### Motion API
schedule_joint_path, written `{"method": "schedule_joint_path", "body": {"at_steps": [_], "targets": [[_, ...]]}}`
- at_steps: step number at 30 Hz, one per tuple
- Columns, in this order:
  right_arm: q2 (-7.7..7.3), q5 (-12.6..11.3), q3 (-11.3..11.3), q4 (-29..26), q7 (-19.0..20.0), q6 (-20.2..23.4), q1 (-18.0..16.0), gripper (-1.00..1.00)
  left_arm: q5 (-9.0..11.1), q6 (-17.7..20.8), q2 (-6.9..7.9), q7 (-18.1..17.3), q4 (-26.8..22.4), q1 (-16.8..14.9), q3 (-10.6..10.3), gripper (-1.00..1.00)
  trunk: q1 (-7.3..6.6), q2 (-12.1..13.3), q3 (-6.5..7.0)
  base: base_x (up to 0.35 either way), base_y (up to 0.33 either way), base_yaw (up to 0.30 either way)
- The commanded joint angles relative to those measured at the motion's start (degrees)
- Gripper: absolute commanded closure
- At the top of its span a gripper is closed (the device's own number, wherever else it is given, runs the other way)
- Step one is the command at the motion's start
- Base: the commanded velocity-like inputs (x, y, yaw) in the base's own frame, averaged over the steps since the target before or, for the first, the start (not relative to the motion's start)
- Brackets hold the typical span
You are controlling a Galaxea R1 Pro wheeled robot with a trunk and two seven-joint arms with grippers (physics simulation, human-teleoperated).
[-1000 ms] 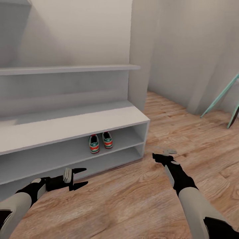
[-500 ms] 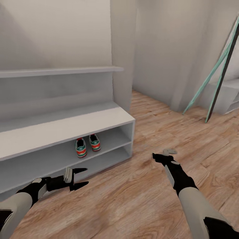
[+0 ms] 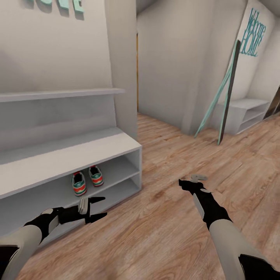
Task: Pick up the two gym shoes and the two sandals from the corridor floor and place them onto the hallstand (shoe rack) in the corridor, making sure they are on the rack and not on the floor. Arrange them so the two gym shoes are next to each other and the two sandals are next to each other.
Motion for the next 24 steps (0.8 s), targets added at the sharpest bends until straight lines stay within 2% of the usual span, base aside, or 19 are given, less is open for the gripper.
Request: {"method": "schedule_joint_path", "body": {"at_steps": [1,8,15,24], "targets": [[0.03,0.42,-0.11,-0.08,0.02,0.33,-0.03,-1.0,0.54,-0.39,0.04,-0.07,0.0,-0.02,-0.51,-1.0,-0.03,0.0,0.17,0.0,0.0,-0.269],[0.03,0.42,-0.11,-0.08,0.0,0.33,-0.03,-1.0,0.54,-0.38,0.03,-0.1,0.01,-0.02,-0.51,-1.0,-0.22,0.09,1.72,0.0,0.0,-0.262],[0.03,0.42,-0.11,-0.08,-0.05,0.33,-0.03,-1.0,0.54,-0.38,-0.15,-0.05,0.0,-0.02,-0.51,-1.0,-0.4,0.18,3.31,0.0,0.0,-0.072],[0.03,0.42,-0.11,-0.08,0.01,0.33,-0.03,-1.0,0.54,-0.38,-0.49,-0.05,0.01,-0.02,-0.51,-1.0,-0.4,0.18,3.71,0.02,0.0,-0.237]]}}
